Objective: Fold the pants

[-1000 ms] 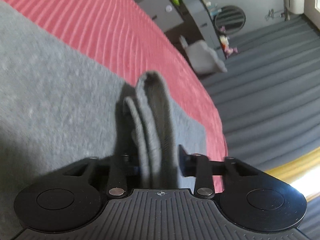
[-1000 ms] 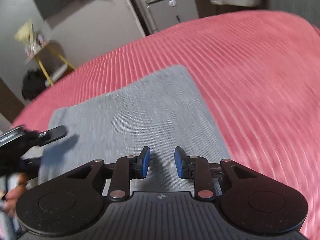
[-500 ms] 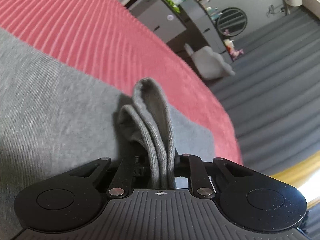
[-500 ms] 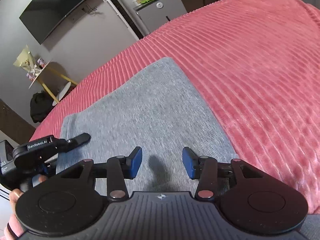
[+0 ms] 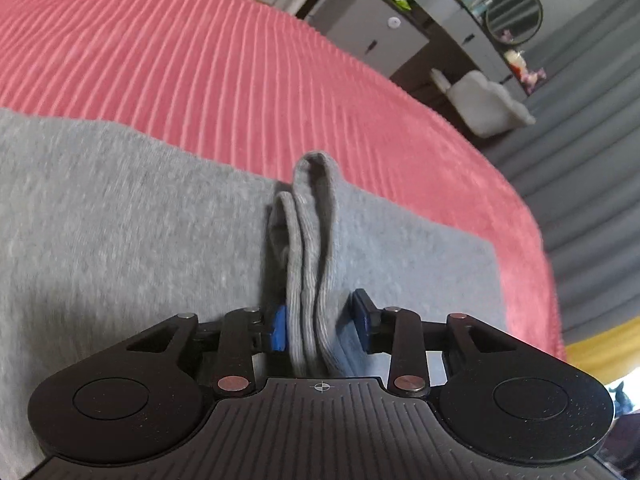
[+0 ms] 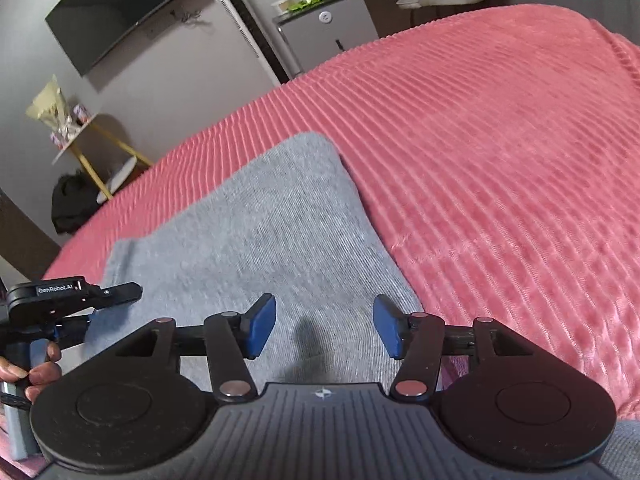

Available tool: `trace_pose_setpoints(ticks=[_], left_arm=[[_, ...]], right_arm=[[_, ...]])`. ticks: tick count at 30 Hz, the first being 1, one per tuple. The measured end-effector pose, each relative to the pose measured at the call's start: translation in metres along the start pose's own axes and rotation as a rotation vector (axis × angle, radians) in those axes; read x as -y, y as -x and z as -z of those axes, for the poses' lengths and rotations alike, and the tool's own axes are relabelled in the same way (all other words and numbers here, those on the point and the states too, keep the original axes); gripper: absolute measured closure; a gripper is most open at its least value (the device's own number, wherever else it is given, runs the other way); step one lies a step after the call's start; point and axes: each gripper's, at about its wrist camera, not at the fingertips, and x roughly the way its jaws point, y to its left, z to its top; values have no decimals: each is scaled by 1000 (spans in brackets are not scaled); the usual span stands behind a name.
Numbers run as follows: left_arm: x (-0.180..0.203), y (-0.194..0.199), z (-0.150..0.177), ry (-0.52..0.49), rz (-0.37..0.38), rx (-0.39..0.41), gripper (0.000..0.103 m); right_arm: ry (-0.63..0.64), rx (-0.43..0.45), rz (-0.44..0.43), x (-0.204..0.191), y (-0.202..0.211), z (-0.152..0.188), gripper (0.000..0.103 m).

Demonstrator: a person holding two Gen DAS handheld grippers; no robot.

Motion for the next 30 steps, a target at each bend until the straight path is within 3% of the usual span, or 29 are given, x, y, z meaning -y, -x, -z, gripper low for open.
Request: trace_pose_setpoints(ticks=[2, 4, 13, 17, 25, 30], left_arm=[[0, 5, 4, 7, 31, 4, 56], [-4, 8, 15, 11, 40, -21, 56], [3, 19, 54, -36, 28, -49, 55], [1, 35, 74, -11, 32, -14, 56], [8, 30, 84, 19, -31, -2, 57], [0, 33, 87, 83, -26, 23, 56]], right_arm=[[28, 18, 8, -1, 1, 2, 63], [44, 23, 7, 0, 2, 4, 77], [50, -16, -36, -1, -3, 9, 77], [74, -26, -50, -2, -2, 12, 77], [73, -45, -67, 3, 1, 13, 72], [103, -42, -61, -1, 4, 17, 69]])
